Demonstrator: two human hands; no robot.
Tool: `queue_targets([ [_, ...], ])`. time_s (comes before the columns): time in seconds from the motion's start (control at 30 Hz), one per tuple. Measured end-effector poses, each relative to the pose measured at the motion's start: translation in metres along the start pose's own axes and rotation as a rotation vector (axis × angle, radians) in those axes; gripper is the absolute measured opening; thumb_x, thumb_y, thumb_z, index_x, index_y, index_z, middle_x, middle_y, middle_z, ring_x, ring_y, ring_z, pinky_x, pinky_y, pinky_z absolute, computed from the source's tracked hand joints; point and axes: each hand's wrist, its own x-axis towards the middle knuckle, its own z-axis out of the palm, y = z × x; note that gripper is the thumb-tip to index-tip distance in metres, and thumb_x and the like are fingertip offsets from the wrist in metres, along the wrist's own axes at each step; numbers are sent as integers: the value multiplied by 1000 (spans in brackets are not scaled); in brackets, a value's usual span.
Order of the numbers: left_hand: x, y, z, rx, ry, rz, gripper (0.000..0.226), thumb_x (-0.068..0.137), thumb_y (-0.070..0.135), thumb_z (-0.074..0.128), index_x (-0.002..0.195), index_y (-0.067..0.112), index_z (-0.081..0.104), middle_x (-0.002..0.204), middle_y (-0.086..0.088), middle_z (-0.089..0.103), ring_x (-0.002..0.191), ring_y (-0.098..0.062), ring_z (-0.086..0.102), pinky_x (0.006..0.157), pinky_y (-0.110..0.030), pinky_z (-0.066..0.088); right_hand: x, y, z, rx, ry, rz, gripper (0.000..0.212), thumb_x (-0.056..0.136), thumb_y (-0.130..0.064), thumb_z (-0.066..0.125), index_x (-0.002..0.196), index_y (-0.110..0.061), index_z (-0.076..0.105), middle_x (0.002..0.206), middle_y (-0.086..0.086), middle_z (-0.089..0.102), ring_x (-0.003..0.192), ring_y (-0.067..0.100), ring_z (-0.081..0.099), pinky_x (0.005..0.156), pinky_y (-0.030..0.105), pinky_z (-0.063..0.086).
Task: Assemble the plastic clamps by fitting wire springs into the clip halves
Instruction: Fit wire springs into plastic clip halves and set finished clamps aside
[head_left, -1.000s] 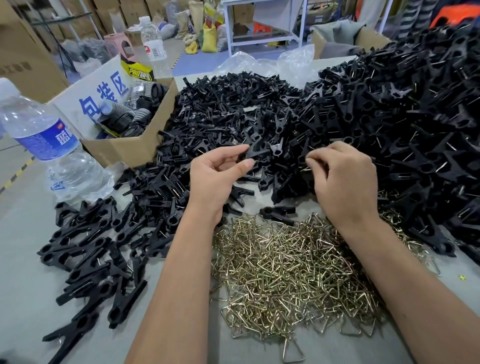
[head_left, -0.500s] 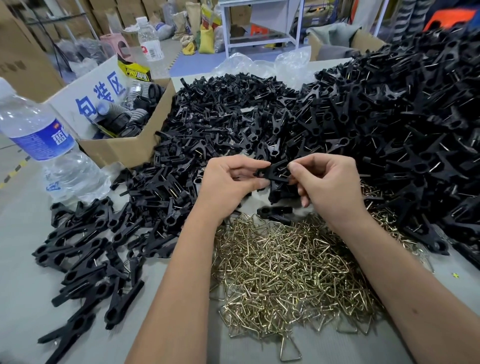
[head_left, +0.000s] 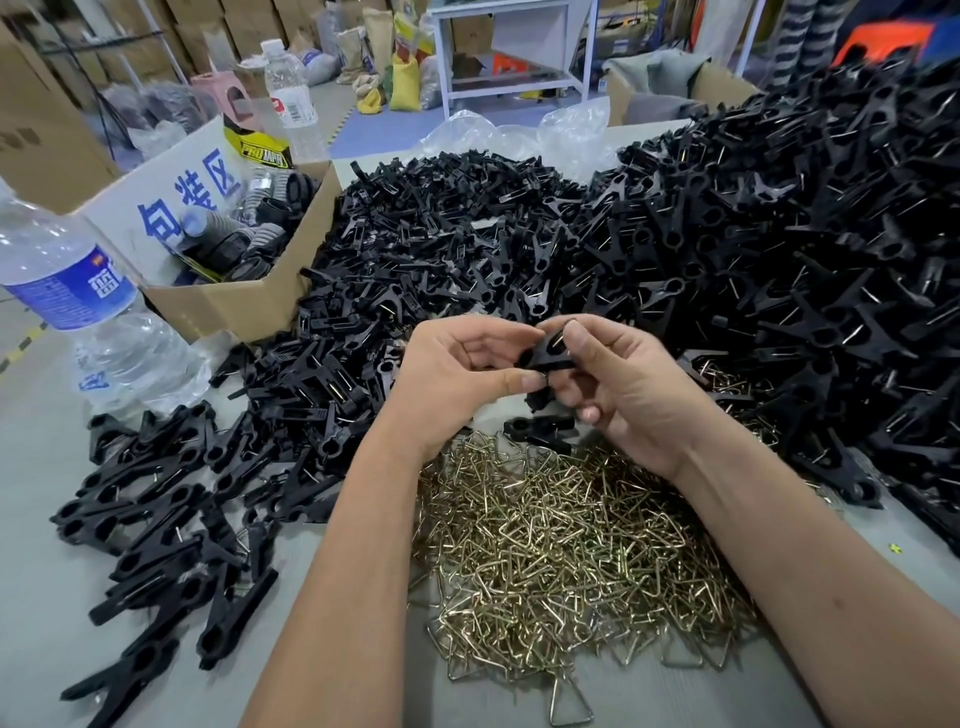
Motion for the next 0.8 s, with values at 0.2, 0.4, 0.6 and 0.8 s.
queue_targets([
  [0.2, -3, 3, -5, -52, 1, -19, 54, 64, -7, 89, 93, 15, 49, 81, -11, 77, 73, -20, 75, 63, -28, 60, -4, -7, -7, 78, -234, 156, 47, 82, -42, 79, 122, -17, 77, 85, 9, 74, 62, 9, 69, 46, 13, 52],
  [0.4, -4, 5, -3, 75, 10, 10, 46, 68, 0, 92, 83, 17, 52, 70, -8, 74, 59, -16, 70, 56, -25, 55, -3, -4, -12, 548, -411, 376, 31, 86, -17, 84, 114, -8, 74, 85, 11, 59, 61, 8, 61, 46, 13, 54],
  [0.6, -7, 7, -5, 78, 1, -2, 38, 70, -4, 90, 87, 11, 59, 75, -10, 77, 65, -15, 71, 62, -24, 56, -1, -8, -13, 648, -411, 439, 23, 89, -9, 81, 108, -6, 69, 82, 11, 51, 56, 8, 57, 40, 14, 50],
  [0.8, -6, 8, -1, 142, 60, -6, 35, 74, 0, 89, 89, 9, 59, 81, -10, 79, 75, -26, 74, 71, -42, 58, -3, -10, -7, 471, -227, 348, 14, 94, -19, 67, 99, -8, 74, 72, 6, 50, 46, 3, 49, 33, 11, 41],
])
